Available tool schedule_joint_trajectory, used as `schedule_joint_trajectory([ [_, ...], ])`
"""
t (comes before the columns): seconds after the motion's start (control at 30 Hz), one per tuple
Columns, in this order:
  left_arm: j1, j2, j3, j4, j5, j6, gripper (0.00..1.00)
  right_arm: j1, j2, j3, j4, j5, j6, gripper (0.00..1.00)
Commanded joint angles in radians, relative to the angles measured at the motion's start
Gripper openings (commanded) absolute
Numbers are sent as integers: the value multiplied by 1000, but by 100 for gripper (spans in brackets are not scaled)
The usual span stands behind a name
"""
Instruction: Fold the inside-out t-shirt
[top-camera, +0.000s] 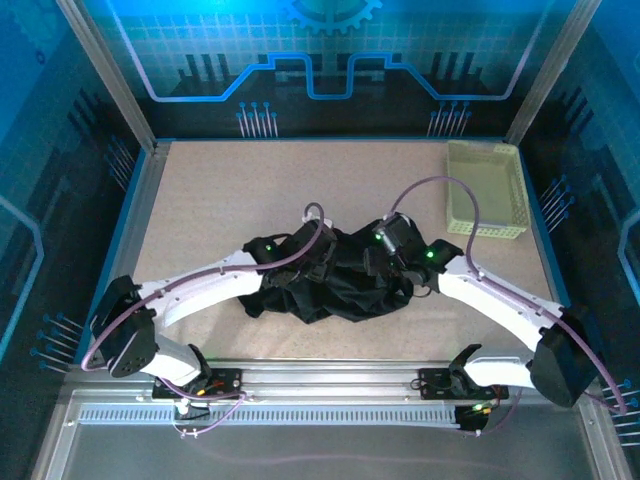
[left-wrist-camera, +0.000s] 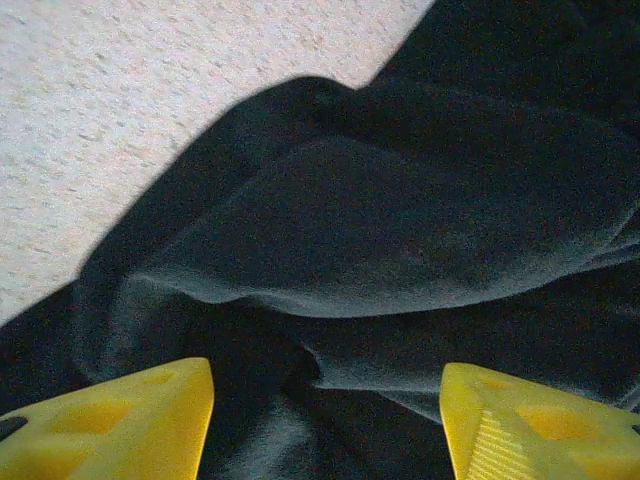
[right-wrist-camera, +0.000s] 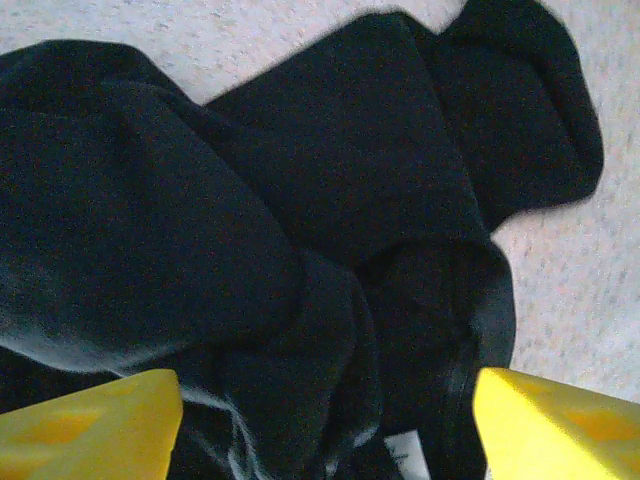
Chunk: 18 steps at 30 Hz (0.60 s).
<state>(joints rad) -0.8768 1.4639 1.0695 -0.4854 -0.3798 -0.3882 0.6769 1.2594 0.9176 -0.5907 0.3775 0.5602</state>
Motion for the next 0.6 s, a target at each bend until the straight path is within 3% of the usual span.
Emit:
schedule_joint_trajectory([
  [0.0,2,-34,-147,183,68,-118,57,26,35,34,6,-47,-123,86],
  [0.2,48,-28,-270,283,126,-222,49,53,185,49,146,-177,-240,91],
  [0.43,48,-31,-392,309,147,-261,40,40,389,215,85,62,-223,88],
  [0.57,48,-66,-463,292,148,-282,37,-41,451,306,76,71,-203,83],
])
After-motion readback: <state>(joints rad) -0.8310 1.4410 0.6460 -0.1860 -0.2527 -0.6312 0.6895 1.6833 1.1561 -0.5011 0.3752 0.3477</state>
